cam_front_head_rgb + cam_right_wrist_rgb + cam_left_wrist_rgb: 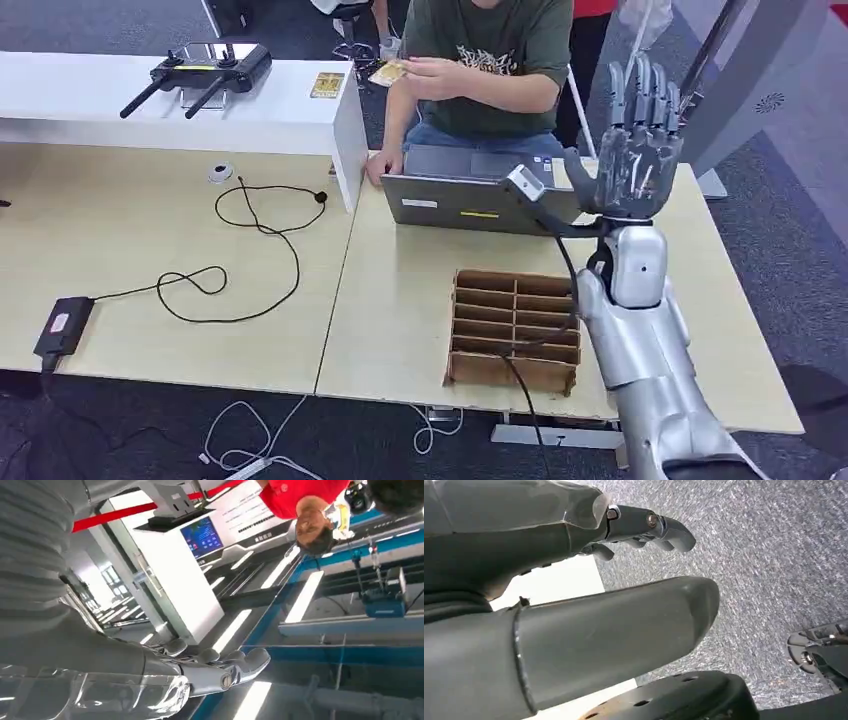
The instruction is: Pass the card to the sensor for recognition and then transmit it.
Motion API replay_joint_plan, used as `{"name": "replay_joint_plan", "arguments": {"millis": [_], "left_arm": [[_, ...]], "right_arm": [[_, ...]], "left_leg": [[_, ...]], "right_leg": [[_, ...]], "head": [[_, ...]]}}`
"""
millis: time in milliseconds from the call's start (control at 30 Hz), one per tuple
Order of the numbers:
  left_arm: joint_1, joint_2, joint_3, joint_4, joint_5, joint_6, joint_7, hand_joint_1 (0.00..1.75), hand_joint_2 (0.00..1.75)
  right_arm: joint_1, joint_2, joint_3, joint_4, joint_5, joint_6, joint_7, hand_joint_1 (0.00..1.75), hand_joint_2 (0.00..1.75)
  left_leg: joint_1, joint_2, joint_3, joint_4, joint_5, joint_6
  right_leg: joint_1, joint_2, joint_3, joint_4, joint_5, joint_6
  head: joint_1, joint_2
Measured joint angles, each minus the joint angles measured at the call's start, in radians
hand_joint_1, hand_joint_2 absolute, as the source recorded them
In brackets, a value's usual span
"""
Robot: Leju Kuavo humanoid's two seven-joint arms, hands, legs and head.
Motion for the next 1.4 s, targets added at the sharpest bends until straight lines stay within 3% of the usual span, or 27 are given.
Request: {"name": "replay_joint_plan", "arguments": {"millis": [267, 933, 967, 1033, 1133, 1233, 1400], "left_arm": [[0.005, 0.003, 0.0, 0.0, 0.005, 0.001, -0.004, 0.0, 0.0], [0.01, 0.01, 0.0, 0.0, 0.027, 0.0, -0.019, 0.0, 0.0], [0.011, 0.011, 0.0, 0.0, 0.026, 0.006, -0.028, 0.0, 0.0], [0.014, -0.011, -0.001, 0.001, -0.02, 0.115, -0.127, 0.0, 0.0], [0.0, -0.066, -0.005, 0.001, -0.039, 0.227, -0.148, 0.0, 0.0], [0.003, -0.096, -0.006, 0.0, -0.04, 0.234, -0.158, 0.0, 0.0], [0.007, -0.1, -0.005, 0.001, -0.03, 0.24, -0.181, 0.0, 0.0]], "right_arm": [[0.101, -0.031, -0.033, -0.139, -0.036, 0.0, -0.003, 0.0, 1.75], [0.221, -0.077, -0.077, -0.242, -0.064, 0.006, 0.007, 0.0, 1.75], [0.23, -0.078, -0.077, -0.255, -0.063, 0.009, 0.01, 0.0, 1.75], [0.243, -0.081, -0.079, -0.269, -0.051, 0.007, 0.032, 0.0, 1.75], [0.27, -0.088, -0.086, -0.28, -0.077, 0.006, 0.031, 0.0, 1.75], [0.3, -0.094, -0.086, -0.301, -0.089, 0.012, 0.027, 0.0, 1.75], [0.344, -0.105, -0.086, -0.34, -0.094, 0.054, 0.027, 0.0, 1.75]], "left_leg": [[0.0, 0.0, 0.0, 0.0, 0.0, 0.0], [0.0, 0.0, 0.0, 0.0, 0.0, 0.0], [0.0, 0.0, 0.0, 0.0, 0.0, 0.0], [-0.001, 0.0, 0.0, 0.0, 0.0, 0.0], [-0.001, -0.002, -0.001, 0.0, 0.0, 0.0], [-0.001, 0.0, -0.001, 0.0, 0.0, 0.0], [-0.001, -0.001, -0.001, 0.0, 0.0, 0.0]], "right_leg": [[0.0, 0.0, 0.0, 0.0, 0.0, 0.0], [0.0, 0.0, 0.0, 0.0, 0.0, 0.0], [0.0, 0.0, 0.0, 0.0, 0.0, 0.0], [-0.001, 0.0, 0.0, 0.0, 0.0, 0.0], [-0.001, -0.002, 0.001, 0.0, 0.0, 0.0], [-0.001, 0.0, 0.0, -0.001, 0.0, 0.0], [-0.001, -0.001, 0.0, -0.001, 0.0, 0.0]], "head": [[0.0, 0.0], [0.0, 0.0], [0.0, 0.0], [0.0, 0.0], [0.001, 0.0], [0.0, 0.0], [0.0, 0.0]]}}
